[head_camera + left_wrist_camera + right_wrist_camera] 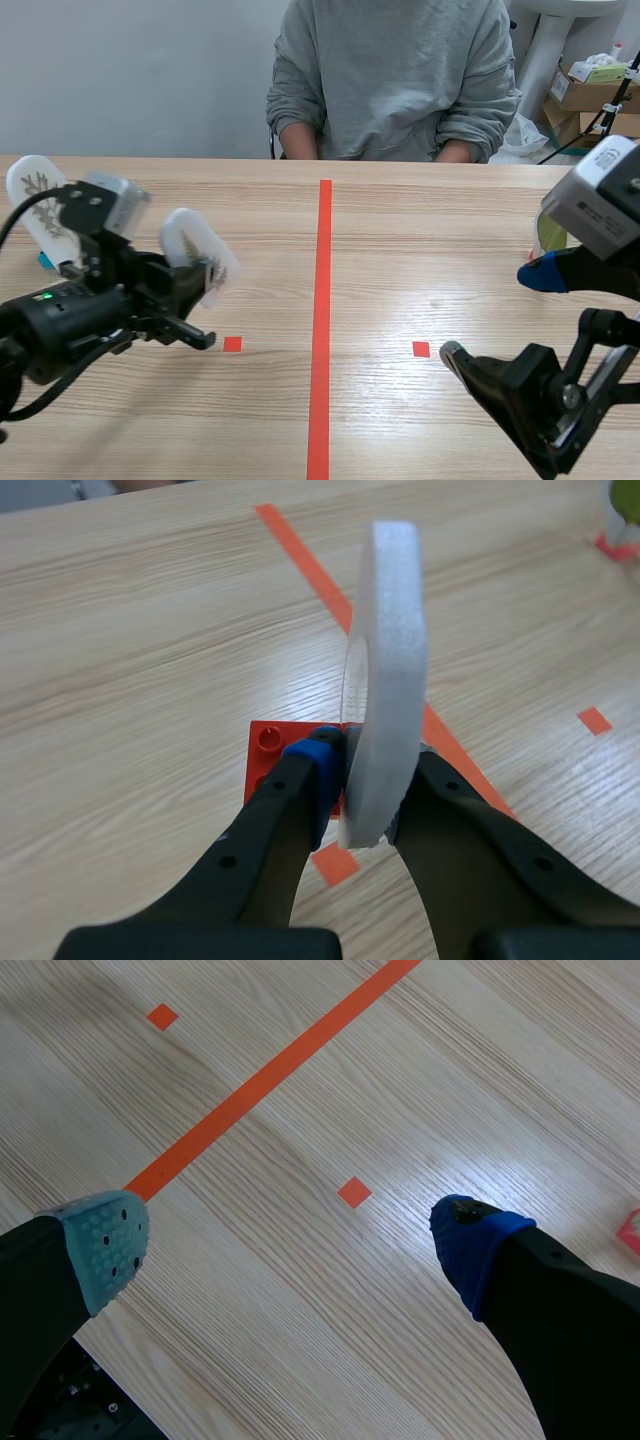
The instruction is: Do the leaf sorting experiment
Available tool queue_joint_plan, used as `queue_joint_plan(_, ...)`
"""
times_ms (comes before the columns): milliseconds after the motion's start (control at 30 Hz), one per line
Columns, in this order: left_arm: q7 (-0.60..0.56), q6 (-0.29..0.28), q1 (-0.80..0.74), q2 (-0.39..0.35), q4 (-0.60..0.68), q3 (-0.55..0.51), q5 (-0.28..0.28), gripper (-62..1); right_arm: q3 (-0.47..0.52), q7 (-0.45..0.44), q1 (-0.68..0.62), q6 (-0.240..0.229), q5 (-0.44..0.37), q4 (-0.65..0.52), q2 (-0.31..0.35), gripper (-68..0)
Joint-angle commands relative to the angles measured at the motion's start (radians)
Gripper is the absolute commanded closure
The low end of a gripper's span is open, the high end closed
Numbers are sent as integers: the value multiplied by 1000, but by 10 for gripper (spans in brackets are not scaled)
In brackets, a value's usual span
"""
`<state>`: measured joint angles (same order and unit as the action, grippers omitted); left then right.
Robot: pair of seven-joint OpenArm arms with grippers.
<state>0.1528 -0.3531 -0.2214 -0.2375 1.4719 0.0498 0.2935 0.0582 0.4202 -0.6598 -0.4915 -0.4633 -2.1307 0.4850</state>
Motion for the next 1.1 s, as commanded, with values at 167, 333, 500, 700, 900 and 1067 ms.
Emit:
queue_joint_plan(167,-25,1,-43,4,-22,-210,92,-40,4,-15,9,0,-7,0,5,-578)
queue_joint_plan(333,-22,37,27,-22,-126,-312,93,-40,4,-15,14,0,2,0,5,-578)
queue_joint_plan(500,-34,58,135,-84,-313,-322,92,-40,4,-15,14,0,15,0,5,-578)
queue_joint_plan(700,-52,80,269,-113,-510,-321,76,-40,4,-15,14,0,15,0,5,-578)
queue_joint_plan(900,-72,82,356,-108,-645,-319,32,-40,4,-15,14,0,15,0,5,-578)
queue_joint_plan(1067,-89,100,388,-103,-705,-319,-2,-40,4,-15,14,0,15,0,5,-578)
